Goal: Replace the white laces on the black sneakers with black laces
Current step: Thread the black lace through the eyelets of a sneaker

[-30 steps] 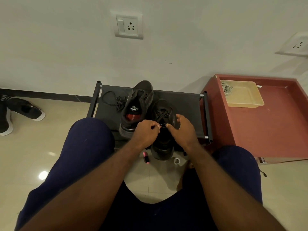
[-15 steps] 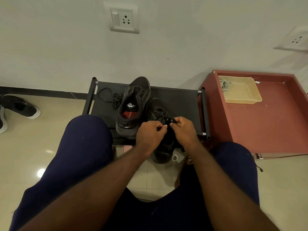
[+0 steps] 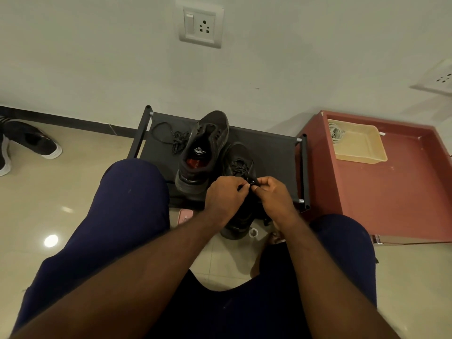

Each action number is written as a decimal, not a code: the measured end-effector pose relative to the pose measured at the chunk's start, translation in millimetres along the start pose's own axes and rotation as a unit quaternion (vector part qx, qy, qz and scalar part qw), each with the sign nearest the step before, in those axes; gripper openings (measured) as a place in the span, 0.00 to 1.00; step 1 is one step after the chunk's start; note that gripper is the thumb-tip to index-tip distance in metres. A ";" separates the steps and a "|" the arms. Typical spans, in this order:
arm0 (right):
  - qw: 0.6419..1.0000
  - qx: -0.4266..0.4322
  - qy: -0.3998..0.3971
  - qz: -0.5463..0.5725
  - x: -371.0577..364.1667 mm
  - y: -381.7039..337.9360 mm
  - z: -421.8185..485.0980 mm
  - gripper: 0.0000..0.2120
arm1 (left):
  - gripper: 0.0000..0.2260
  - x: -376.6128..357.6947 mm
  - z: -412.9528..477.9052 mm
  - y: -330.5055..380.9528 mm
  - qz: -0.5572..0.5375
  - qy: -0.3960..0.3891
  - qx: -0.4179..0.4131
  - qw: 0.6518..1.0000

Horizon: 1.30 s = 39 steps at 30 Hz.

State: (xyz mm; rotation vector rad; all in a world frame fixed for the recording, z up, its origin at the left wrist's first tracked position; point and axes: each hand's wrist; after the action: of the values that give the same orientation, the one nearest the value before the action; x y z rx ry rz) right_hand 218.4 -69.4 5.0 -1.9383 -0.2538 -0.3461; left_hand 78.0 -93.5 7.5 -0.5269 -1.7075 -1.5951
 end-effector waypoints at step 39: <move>1.000 -0.001 -0.026 0.003 -1.9 5.6 -3.3 0.06 | 0.09 -8.2 -2.7 8.7 0.033 0.009 0.049 0.998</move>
State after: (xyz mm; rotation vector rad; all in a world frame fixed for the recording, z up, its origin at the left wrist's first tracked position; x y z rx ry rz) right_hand 218.1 -74.6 0.7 -1.9519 -0.2818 -0.2927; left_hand 90.2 -93.4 7.3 -0.5135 -1.7262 -1.4580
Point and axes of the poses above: each hand's wrist, its own z-axis towards the middle knuckle, its own x-axis out of the back of the hand, y = z × x, and after that the axes turned 10 degrees about y, right-handed
